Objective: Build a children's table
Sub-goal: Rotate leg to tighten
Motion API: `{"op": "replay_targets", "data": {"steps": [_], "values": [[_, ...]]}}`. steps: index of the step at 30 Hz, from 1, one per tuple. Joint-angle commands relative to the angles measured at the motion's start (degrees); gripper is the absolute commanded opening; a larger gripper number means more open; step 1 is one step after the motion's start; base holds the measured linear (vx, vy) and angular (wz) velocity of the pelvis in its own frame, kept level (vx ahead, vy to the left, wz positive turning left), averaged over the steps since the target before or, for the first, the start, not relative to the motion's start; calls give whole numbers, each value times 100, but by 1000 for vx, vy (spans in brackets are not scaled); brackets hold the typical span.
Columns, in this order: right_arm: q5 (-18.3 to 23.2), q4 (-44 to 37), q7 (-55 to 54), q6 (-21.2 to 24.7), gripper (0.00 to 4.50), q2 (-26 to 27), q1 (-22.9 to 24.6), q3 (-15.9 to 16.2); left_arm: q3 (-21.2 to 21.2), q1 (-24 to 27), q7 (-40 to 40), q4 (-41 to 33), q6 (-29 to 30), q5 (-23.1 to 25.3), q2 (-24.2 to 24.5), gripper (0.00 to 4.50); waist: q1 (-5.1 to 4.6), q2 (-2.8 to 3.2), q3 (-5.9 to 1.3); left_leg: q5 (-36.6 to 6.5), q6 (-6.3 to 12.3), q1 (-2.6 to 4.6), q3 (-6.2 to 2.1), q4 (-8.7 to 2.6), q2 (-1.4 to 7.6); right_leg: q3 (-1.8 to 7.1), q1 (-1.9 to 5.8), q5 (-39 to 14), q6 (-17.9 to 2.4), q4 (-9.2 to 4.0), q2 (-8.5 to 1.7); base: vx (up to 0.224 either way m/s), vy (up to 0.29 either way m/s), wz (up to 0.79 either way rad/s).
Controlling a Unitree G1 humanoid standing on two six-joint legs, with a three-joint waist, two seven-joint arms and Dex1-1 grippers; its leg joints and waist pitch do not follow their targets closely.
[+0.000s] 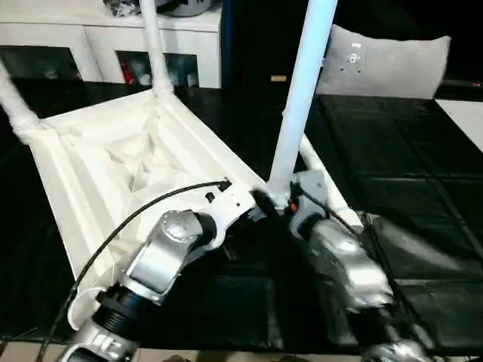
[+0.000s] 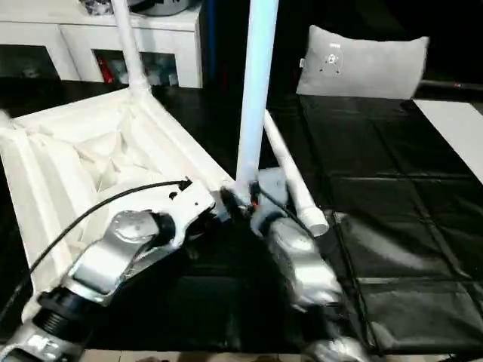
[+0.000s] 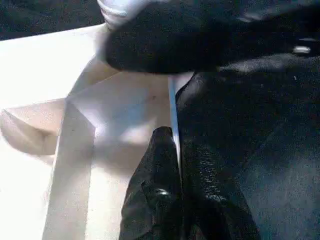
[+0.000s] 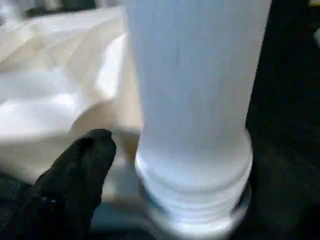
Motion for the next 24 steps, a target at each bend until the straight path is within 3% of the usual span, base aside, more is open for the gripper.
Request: {"op": "replay_targets", "data": {"steps": [1,2,8,12,15,17,18,24], "values": [[148,-259,560,5,448,-207,85,139,-42,-144,-264,-65,-530,-131,112,0,44,64,-401,-1063,181,49,-78,-346,205,277,275,-303,-1279,-465,-407,0,0,0],[148,-259,560,5,448,-207,85,139,-42,-144,-264,-65,-530,-131,112,0,50,68,-394,-1081,192,53,-72,-349,213,281,260,-343,-1298,-466,-409,0,0,0],[379,-614,2176,-74,448,-1424,156,251,-218,-97,-1727,160,-1595,-486,956,0,161,80,-382,-1217,188,83,-71,-356,229,279,245,-626,-1292,-476,-411,0,0,0],[526,-600,2820,-77,448,-1670,31,362,-309,-94,-2361,296,-2049,-641,1254,0,205,83,-404,-1128,211,88,-73,-350,235,271,247,-468,-1375,-446,-421,0,0,0],[438,-484,3296,-298,448,-1885,-89,617,-359,-169,-2770,494,-2398,-745,1421,0,238,74,-406,-1038,226,100,-56,-344,242,270,240,-220,-1460,-412,-414,0,0,0],[365,-353,3579,-436,448,-1965,-205,782,-402,-248,-3037,617,-2626,-766,1542,0,266,79,-404,-1109,215,111,-58,-347,246,266,231,-349,-1466,-412,-428,0,0,0],[353,-306,3642,-443,422,-1964,-249,817,-416,-270,-3131,647,-2698,-772,1582,0,259,72,-395,-1132,201,103,-58,-352,248,269,233,-386,-1464,-413,-428,0,0,0],[318,-91,3962,-474,385,-1933,-445,983,-451,-348,-3451,762,-2973,-790,1693,0,258,45,-409,-1059,176,99,-60,-349,250,267,248,-404,-1475,-394,-440,0,0,0]]}}
